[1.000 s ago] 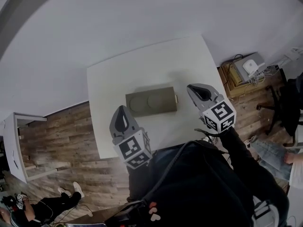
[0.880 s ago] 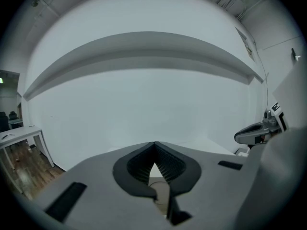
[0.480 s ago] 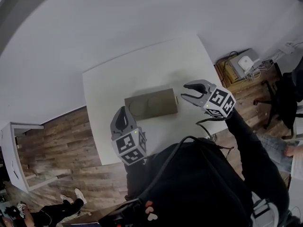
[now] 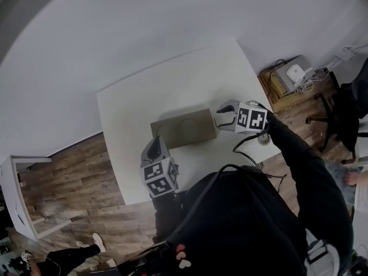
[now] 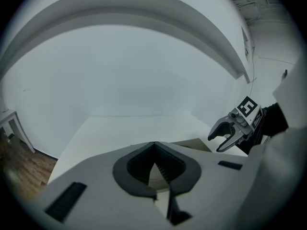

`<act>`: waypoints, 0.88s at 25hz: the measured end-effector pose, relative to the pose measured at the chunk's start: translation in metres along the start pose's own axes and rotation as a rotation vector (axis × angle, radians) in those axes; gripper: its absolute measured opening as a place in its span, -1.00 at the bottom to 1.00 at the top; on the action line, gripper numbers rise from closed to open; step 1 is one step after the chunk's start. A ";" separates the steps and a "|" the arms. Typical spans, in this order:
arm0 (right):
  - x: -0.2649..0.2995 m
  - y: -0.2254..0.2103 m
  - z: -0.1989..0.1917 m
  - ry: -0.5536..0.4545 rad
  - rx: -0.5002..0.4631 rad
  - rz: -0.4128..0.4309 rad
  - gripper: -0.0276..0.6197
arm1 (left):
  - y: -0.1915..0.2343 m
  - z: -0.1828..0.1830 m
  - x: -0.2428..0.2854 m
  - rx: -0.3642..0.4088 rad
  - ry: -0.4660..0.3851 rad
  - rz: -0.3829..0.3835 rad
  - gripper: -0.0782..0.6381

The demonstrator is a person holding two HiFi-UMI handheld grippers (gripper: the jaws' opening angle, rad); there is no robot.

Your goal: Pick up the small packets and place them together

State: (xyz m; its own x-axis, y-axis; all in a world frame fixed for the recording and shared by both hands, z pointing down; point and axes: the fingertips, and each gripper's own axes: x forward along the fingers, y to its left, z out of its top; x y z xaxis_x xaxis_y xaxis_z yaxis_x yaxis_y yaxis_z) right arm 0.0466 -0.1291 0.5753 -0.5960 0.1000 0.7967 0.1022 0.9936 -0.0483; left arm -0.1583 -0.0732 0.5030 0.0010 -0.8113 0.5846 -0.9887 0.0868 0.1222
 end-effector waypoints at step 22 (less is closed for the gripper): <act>0.044 0.008 -0.016 0.164 -0.139 0.080 -0.39 | -0.011 -0.066 0.031 0.069 0.201 0.007 -0.79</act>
State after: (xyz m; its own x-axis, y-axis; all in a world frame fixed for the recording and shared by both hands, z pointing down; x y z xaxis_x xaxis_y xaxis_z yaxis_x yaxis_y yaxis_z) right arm 0.0345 -0.1181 0.6194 -0.4448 0.1574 0.8817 0.2598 0.9648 -0.0411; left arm -0.1379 -0.0613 0.5725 0.0174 -0.6784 0.7345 -0.9967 0.0463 0.0663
